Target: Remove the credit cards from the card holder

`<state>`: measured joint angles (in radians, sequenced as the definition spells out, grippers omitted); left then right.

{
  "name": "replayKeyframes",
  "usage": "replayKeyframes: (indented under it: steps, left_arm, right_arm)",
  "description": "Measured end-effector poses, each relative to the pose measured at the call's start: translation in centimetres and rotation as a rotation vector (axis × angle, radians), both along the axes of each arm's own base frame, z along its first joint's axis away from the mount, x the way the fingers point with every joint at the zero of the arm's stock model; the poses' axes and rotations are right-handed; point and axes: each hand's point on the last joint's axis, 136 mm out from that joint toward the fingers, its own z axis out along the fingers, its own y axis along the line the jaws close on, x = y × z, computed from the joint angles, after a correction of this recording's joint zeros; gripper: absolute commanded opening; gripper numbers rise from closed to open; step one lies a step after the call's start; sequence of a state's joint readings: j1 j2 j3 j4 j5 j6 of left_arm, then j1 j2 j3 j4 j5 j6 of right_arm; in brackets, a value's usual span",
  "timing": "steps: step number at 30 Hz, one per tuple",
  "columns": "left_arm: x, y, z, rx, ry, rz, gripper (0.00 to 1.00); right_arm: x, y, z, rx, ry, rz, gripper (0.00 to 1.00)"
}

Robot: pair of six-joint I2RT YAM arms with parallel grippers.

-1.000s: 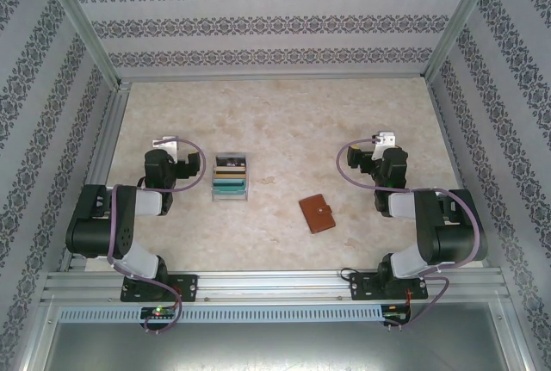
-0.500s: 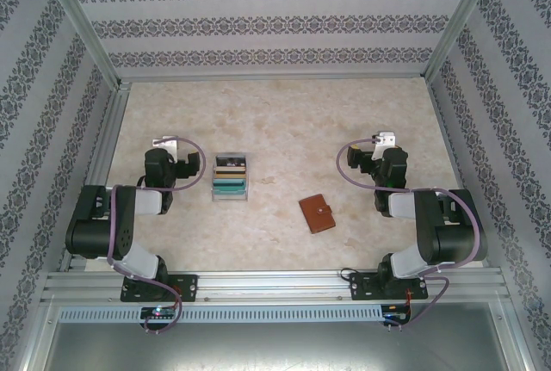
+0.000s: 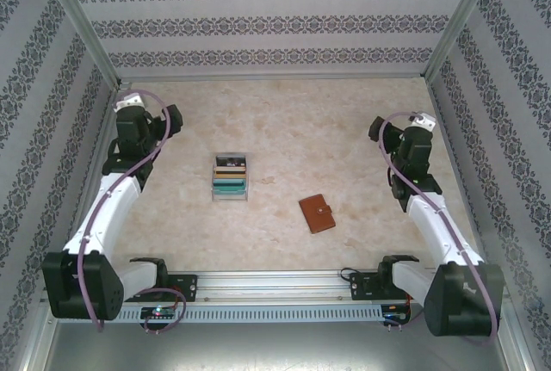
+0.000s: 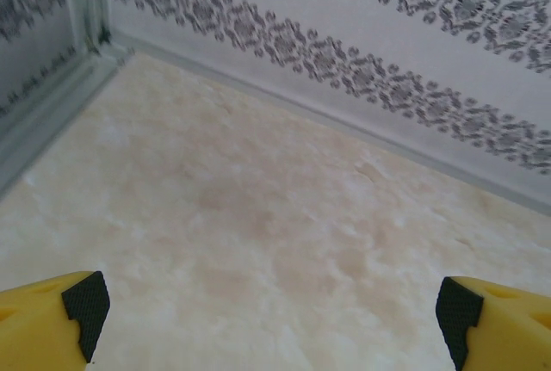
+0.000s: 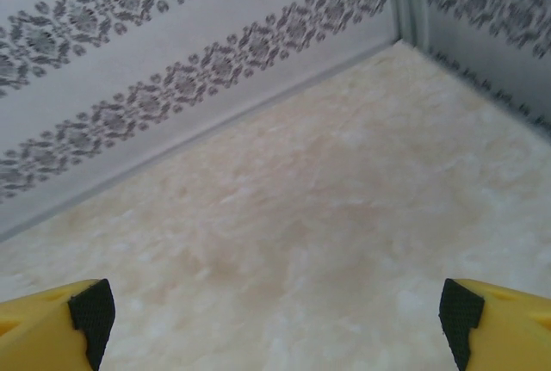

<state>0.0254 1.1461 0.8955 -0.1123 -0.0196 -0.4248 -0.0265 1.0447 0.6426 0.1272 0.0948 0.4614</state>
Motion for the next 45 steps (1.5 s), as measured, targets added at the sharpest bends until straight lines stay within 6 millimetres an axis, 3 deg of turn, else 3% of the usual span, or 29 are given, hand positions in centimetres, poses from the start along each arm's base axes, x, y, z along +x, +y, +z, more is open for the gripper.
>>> replayKeyframes:
  steps: [4, 7, 12, 15, 19, 22, 27, 31, 36, 39, 42, 45]
  left_arm:
    - [-2.8, -2.4, -2.6, -0.142, 0.099, -0.035, 1.0]
    - [-5.4, -5.0, -4.5, -0.21, 0.168, -0.081, 1.0]
    - [-9.0, -8.3, -6.1, -0.274, 0.22, -0.146, 1.0]
    - [-9.8, -9.0, -6.4, -0.281, 0.237, -0.165, 1.0]
    - [-10.1, -9.0, -7.1, -0.278, 0.261, -0.163, 1.0]
    - [-10.3, -8.9, -7.4, -0.273, 0.274, -0.162, 1.0]
    - [-10.8, -8.8, -8.0, -0.25, 0.303, -0.164, 1.0]
    - [-11.0, -8.7, -8.2, -0.24, 0.316, -0.169, 1.0]
    - [-11.2, -9.0, -8.3, -0.239, 0.319, -0.192, 1.0]
    - [-11.2, -9.4, -8.5, -0.239, 0.329, -0.217, 1.0]
    - [-11.3, -9.8, -8.8, -0.246, 0.347, -0.24, 1.0]
    - [-11.3, -10.1, -9.0, -0.252, 0.356, -0.252, 1.0]
  right_arm:
    - [-1.7, 2.4, -2.2, 0.089, 0.121, 0.081, 0.98]
    - [-3.6, 5.7, -3.8, 0.106, 0.226, 0.173, 0.98]
    - [-8.6, 12.3, -6.0, 0.107, 0.374, 0.347, 0.98]
    - [-12.3, 15.4, -8.7, 0.108, 0.464, 0.432, 0.98]
    - [-17.3, 17.2, -14.2, 0.073, 0.629, 0.482, 0.98]
    - [-19.3, 17.4, -16.7, 0.032, 0.714, 0.475, 0.98]
    - [-19.3, 18.7, -18.5, 0.01, 0.764, 0.472, 0.98]
    - [-18.6, 20.8, -18.9, 0.002, 0.784, 0.5, 0.98]
    - [-17.1, 23.5, -17.9, 0.019, 0.778, 0.535, 0.98]
    - [-16.6, 24.0, -16.6, -0.015, 0.774, 0.543, 0.97]
    - [-16.0, 23.6, -15.1, -0.084, 0.765, 0.538, 0.86]
    - [-15.4, 23.4, -14.4, -0.169, 0.768, 0.545, 0.65]
